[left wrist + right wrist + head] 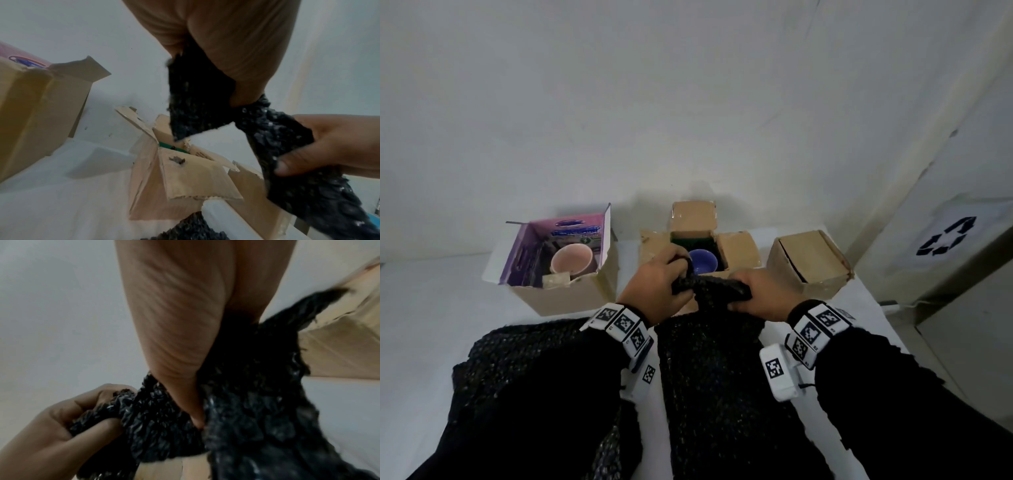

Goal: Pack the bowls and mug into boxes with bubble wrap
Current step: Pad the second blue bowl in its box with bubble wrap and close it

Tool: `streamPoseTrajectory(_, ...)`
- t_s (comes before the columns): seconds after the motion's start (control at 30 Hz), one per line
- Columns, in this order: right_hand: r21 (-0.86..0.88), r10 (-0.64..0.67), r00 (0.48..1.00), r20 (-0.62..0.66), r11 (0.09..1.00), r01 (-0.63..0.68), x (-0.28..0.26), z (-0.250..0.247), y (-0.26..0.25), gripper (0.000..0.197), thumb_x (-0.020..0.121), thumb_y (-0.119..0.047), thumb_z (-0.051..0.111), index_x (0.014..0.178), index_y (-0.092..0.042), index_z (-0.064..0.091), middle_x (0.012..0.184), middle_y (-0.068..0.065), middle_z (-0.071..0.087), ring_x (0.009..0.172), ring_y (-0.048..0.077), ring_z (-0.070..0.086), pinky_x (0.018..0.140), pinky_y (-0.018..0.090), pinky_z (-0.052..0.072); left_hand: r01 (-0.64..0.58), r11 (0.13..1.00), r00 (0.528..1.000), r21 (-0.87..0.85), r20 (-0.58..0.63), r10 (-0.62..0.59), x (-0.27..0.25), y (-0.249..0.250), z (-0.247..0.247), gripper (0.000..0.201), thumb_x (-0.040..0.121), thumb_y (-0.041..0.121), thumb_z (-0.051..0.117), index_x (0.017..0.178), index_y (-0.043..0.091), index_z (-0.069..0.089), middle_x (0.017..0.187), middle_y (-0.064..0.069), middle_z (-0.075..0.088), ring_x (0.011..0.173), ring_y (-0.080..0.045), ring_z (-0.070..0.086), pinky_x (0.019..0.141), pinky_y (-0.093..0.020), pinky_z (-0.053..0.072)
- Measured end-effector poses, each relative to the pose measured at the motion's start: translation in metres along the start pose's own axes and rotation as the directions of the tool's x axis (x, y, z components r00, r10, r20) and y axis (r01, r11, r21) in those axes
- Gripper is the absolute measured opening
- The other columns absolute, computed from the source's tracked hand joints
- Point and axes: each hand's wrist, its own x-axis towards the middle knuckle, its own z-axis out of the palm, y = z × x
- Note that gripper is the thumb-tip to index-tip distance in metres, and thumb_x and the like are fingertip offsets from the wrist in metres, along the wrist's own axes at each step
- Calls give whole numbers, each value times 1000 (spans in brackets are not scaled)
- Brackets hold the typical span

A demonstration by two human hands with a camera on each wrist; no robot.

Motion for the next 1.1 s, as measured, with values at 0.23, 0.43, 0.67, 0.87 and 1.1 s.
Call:
streamPoseTrajectory(0.23,129,35,999,-16,991,-33,44,-23,8,14,98,-17,50,98,-23,37,79,-3,51,77,25,54,59,30,37,14,999,1000,43,-16,-14,34,-15,4,35,69,-6,65,98,12,60,102,-4,60,83,-23,57,67,-32,49)
streamPoseTrajectory(0.43,119,76,984,-159,991,-57,85,-35,14,26,87,-43,40,97,-24,55,99,-4,56,104,18,46,94,40,24,17,985,997,173,77,-31,51,-42,26,26,67,7,70,93,7,71,105,-9,65,88,-29,63,77,-36,50)
streamPoseTrajectory(0.67,-450,-86,996,29,889,90,110,-14,24,27,85,-30,63,109,-40,58,108,-9,59,113,15,42,99,42,19,136,972,910,190,363,-198,41,-50,44,42,91,31,39,129,25,54,119,1,61,100,-18,58,84,-34,47)
streamPoseTrajectory(0.87,-593,-52,984,171,792,145,124,-5,15,15,85,-28,64,95,-37,72,108,-10,59,118,22,35,102,46,17,76,895,876,439,400,-270,57,-53,45,31,91,36,44,113,38,66,116,4,55,115,-22,41,96,-38,27)
streamPoseTrajectory(1.1,-718,-59,984,167,677,162,135,5,15,12,85,-30,61,94,-28,68,95,-6,65,111,23,40,90,43,22,74,845,892,529,344,-294,67,-52,49,28,88,39,54,114,37,60,111,8,55,112,-23,42,93,-42,27)
